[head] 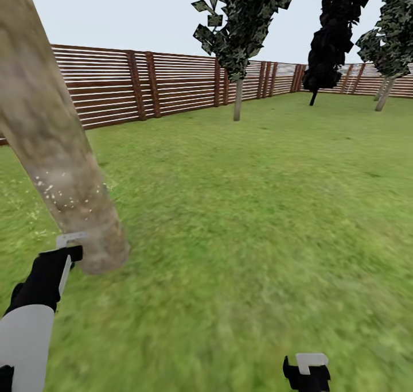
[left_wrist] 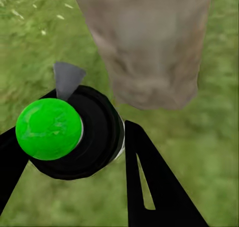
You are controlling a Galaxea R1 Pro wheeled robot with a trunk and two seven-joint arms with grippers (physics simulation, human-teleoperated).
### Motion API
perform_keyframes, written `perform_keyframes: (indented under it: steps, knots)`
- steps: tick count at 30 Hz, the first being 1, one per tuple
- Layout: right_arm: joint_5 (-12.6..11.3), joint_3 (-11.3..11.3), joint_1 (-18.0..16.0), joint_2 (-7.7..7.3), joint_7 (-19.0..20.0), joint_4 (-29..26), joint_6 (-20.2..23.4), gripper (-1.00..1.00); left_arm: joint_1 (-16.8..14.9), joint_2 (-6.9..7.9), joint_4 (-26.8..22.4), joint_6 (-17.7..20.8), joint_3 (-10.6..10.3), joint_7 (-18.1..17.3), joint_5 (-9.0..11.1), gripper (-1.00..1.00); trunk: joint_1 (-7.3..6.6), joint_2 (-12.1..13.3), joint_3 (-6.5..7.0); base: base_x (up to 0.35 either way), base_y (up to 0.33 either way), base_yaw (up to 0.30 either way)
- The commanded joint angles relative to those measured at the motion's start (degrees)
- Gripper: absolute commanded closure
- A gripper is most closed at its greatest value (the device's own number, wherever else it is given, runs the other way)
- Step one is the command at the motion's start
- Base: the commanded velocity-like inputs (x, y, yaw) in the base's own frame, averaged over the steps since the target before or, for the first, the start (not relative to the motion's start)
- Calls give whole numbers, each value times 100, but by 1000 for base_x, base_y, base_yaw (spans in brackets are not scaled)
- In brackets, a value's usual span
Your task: In the garden, pick up the pesticide atomizer on the floor and spray pesticide onto both trees until each tree trunk is fully covered.
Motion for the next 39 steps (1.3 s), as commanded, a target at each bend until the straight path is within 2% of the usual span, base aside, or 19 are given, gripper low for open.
perform_keyframes:
  steps: [1, 5, 7, 12, 16, 17, 18, 19, 20, 22, 28, 30, 32, 33, 39]
  knots:
    - [60, -47, -3, 0, -17, 6, -17, -100, 3, 7, -5, -23, 3, 9, 2, 100, 2, -2, -5, 276, -167, 39]
    - [66, -47, -3, -13, -17, 7, -14, -100, 114, 15, 65, -129, 19, 17, -4, 100, 2, -2, -5, 276, -167, 7]
    - [67, -47, -3, -10, -17, 7, -13, -100, 137, 10, 106, -199, 19, 183, 14, 100, 2, -2, -5, 272, -47, 0]
    - [60, -47, -3, 0, -17, 5, -17, -100, 144, -113, 164, -240, 1, 276, 38, 100, 2, -2, -5, 32, -4, 109]
    - [60, -47, -3, 7, -17, 7, -16, -100, 473, -124, 186, -273, 21, 288, 75, 100, 2, -2, -5, 0, 0, 273]
    - [60, -47, -3, 8, -17, 7, -16, -100, 498, -147, 207, -512, 22, 305, 123, 100, 2, -2, -5, 0, 0, 274]
    - [60, -47, -3, 8, -14, 7, -18, -100, 525, -203, 271, -957, 22, 339, 167, 100, 2, -2, -5, 0, 0, 268]
    - [60, -47, -3, 9, -12, 7, -16, -100, 548, -264, 371, -1456, 22, 466, 191, 100, 2, -2, -5, 0, 0, 249]
    - [60, -47, -3, 9, -10, 7, -18, -100, 561, -304, 562, -1926, 31, 791, 224, 100, 2, -2, -5, 0, 0, 192]
    - [60, -47, -3, 9, -13, 7, -16, -100, 569, -324, 901, -2253, 10, 1102, 278, 100, 2, -2, -5, 0, 0, 63]
    - [69, -47, -3, 0, -15, 7, -14, -100, 571, -336, 983, -2268, 11, 1243, 289, 100, 2, -2, -5, 157, -89, 6]
    - [69, -47, -3, -3, -14, 7, -14, -100, 579, -285, 1007, -2240, 30, 1237, 282, 100, 2, -2, -5, 247, -168, 0]
    - [69, -47, -3, 0, -15, 7, -15, -100, 613, -251, 1020, -2220, 228, 1225, 272, 100, 2, -2, -5, 243, -172, 0]
    - [69, -47, -3, 0, -16, 7, -17, -100, 622, -258, 1018, -2218, 260, 1224, 270, 100, 2, -2, -5, 200, -199, 0]
    - [60, -47, -3, 0, -17, 7, -17, -100, 632, -276, 986, -2216, 303, 1229, 260, 100, 2, -2, -5, 32, -262, 191]
